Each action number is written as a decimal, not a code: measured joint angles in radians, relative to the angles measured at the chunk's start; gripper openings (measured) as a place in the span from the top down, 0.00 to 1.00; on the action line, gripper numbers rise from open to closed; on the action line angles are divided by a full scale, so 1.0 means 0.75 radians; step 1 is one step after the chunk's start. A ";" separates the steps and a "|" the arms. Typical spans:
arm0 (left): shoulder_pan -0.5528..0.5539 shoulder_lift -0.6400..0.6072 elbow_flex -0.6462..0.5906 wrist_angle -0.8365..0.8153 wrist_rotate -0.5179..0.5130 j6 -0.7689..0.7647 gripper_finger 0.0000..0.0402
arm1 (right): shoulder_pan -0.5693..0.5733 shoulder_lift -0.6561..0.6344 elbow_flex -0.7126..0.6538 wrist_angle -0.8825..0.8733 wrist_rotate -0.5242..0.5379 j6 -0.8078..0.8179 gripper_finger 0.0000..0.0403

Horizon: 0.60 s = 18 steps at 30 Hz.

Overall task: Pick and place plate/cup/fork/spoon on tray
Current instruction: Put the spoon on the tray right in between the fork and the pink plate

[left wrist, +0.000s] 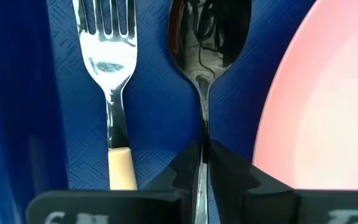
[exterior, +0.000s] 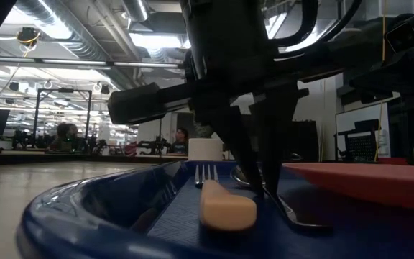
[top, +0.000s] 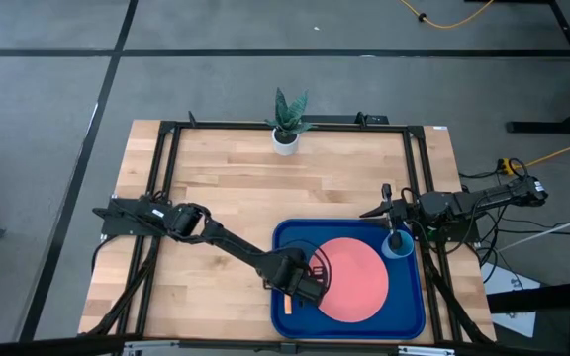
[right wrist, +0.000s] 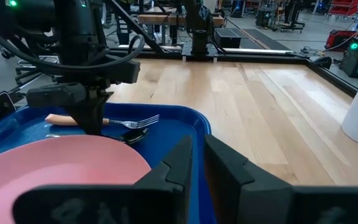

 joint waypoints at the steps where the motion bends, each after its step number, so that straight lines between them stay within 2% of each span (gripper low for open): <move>1: 0.000 0.000 0.000 0.000 0.000 0.000 0.92 | 0.000 0.000 0.000 0.000 0.000 0.000 0.89; 18: 0.000 -0.008 0.000 -0.006 0.004 0.020 0.93 | 0.000 0.000 0.000 0.000 0.000 0.000 0.89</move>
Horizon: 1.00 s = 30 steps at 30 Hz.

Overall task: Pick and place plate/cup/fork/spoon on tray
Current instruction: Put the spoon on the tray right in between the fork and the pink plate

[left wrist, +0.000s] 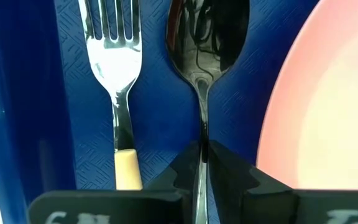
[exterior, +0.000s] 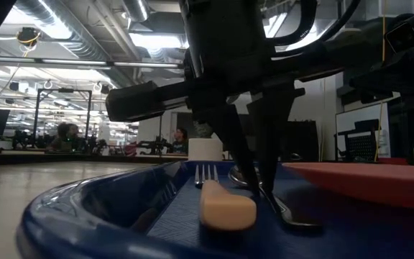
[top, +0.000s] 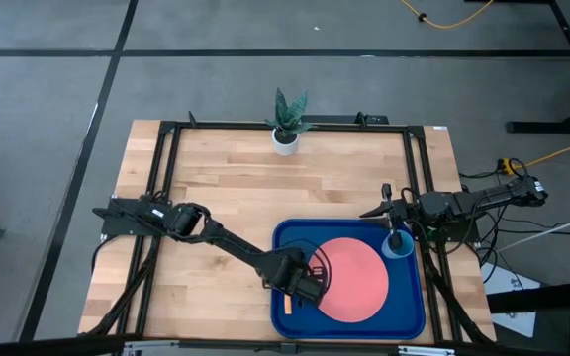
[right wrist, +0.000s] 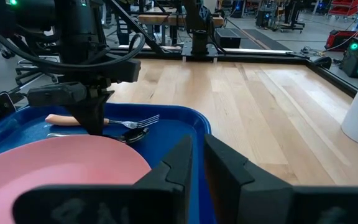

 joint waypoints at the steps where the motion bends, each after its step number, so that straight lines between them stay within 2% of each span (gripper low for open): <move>1: 0.000 0.000 0.000 0.000 0.001 0.000 0.93 | 0.000 0.000 0.000 0.000 0.000 0.000 0.89; 8: 0.000 -0.002 -0.001 0.002 0.069 -0.001 0.93 | 0.000 0.000 0.000 0.000 0.000 0.001 0.89; 30: 0.035 -0.004 0.000 0.011 0.123 0.060 0.93 | 0.000 0.000 0.000 0.000 0.000 0.000 0.89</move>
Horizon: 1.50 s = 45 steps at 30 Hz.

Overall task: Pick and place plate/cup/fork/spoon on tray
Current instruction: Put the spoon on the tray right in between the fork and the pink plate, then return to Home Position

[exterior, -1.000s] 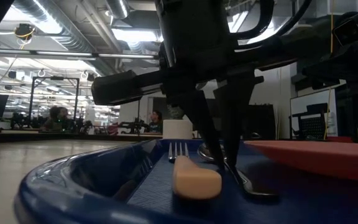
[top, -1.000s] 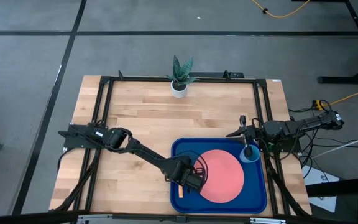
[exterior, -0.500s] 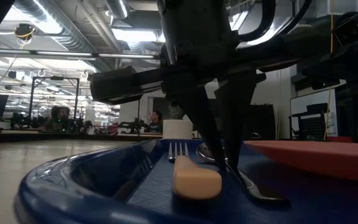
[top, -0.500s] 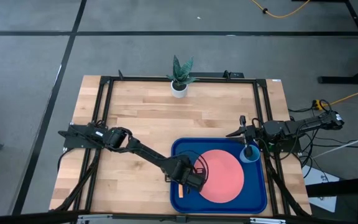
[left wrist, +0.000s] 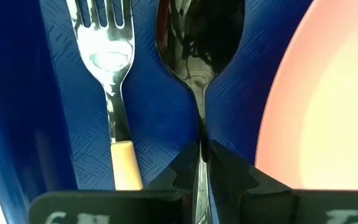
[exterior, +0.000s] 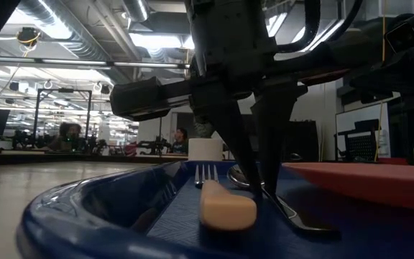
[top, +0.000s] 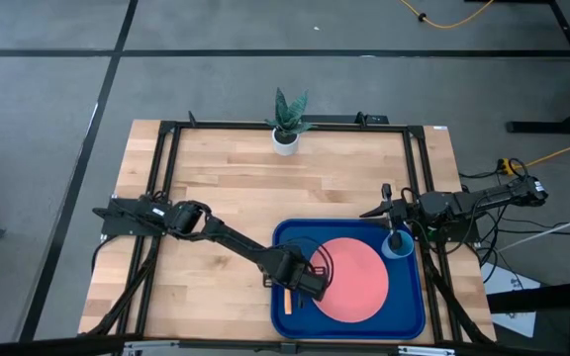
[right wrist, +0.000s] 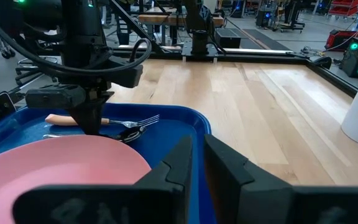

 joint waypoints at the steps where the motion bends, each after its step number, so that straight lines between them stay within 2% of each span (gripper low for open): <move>1: 0.000 0.000 0.000 -0.002 -0.009 0.001 0.93 | 0.000 0.000 0.000 0.000 0.000 0.000 0.89; 23: -0.003 0.000 0.003 -0.033 -0.056 0.007 0.93 | 0.000 0.000 0.000 0.000 0.000 0.000 0.89; 33: -0.003 0.000 0.007 -0.047 -0.064 0.005 0.78 | 0.000 0.000 0.000 0.000 0.000 0.000 0.89; 41: -0.003 -0.048 0.007 -0.060 -0.060 0.005 0.79 | 0.000 0.000 0.000 0.000 0.000 0.000 0.89; 45: -0.003 -0.104 0.008 -0.140 -0.063 0.027 0.79 | 0.000 0.000 0.000 0.000 0.000 0.000 0.89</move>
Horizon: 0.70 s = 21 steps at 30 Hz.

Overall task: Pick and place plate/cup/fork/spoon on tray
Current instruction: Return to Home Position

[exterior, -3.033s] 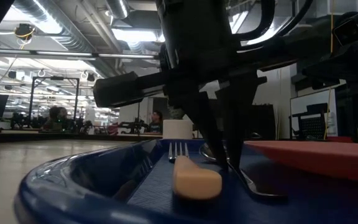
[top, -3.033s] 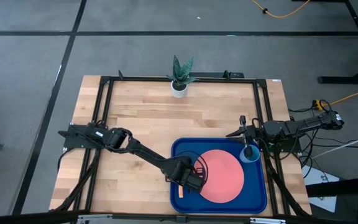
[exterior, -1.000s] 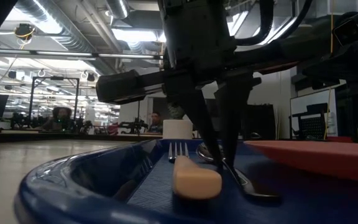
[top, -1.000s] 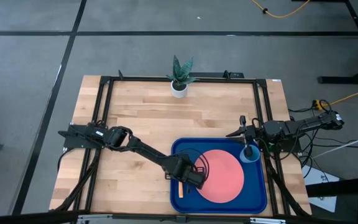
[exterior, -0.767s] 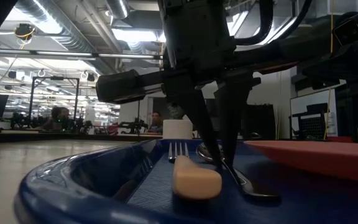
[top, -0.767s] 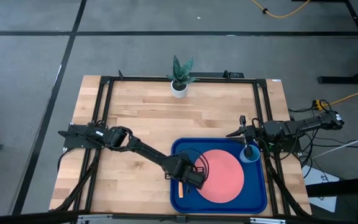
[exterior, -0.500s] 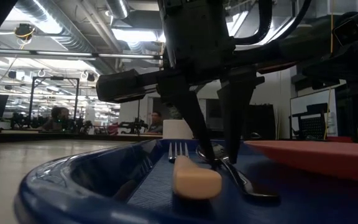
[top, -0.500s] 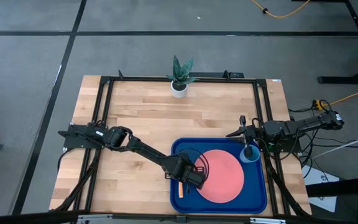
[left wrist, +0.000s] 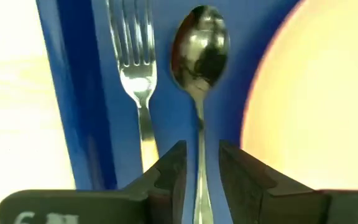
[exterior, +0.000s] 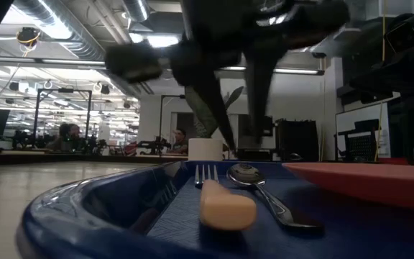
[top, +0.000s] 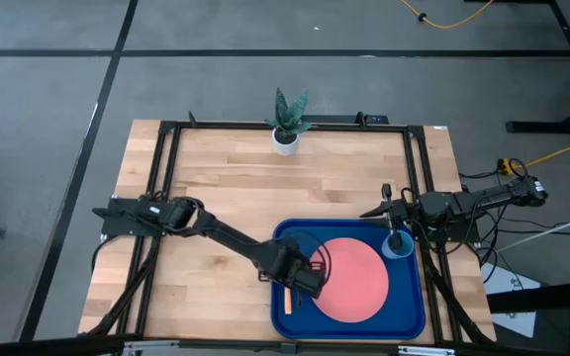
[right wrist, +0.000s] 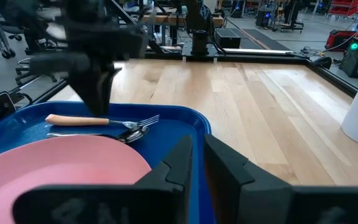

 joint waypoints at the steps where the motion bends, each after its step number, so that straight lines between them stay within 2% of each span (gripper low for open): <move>1: 0.000 -0.014 0.000 -0.006 0.005 0.030 0.79 | 0.000 0.000 0.000 0.000 0.000 0.000 0.89; 4: 0.000 -0.082 -0.001 0.009 0.042 0.151 0.79 | 0.000 0.000 0.000 0.001 0.000 0.000 0.89; 9: 0.005 -0.212 -0.001 0.036 0.183 0.329 0.79 | 0.000 0.001 0.000 0.000 0.000 0.000 0.89; 11: -0.004 -0.258 -0.001 0.032 0.135 0.459 0.79 | 0.000 0.001 0.000 0.000 -0.001 0.000 0.89; 16: -0.024 -0.317 -0.001 0.036 -0.029 1.045 0.79 | 0.000 0.000 0.000 0.000 -0.001 -0.001 0.89; 21: -0.047 -0.379 0.001 0.035 -0.257 1.242 0.79 | 0.000 0.001 0.000 0.000 -0.001 -0.001 0.89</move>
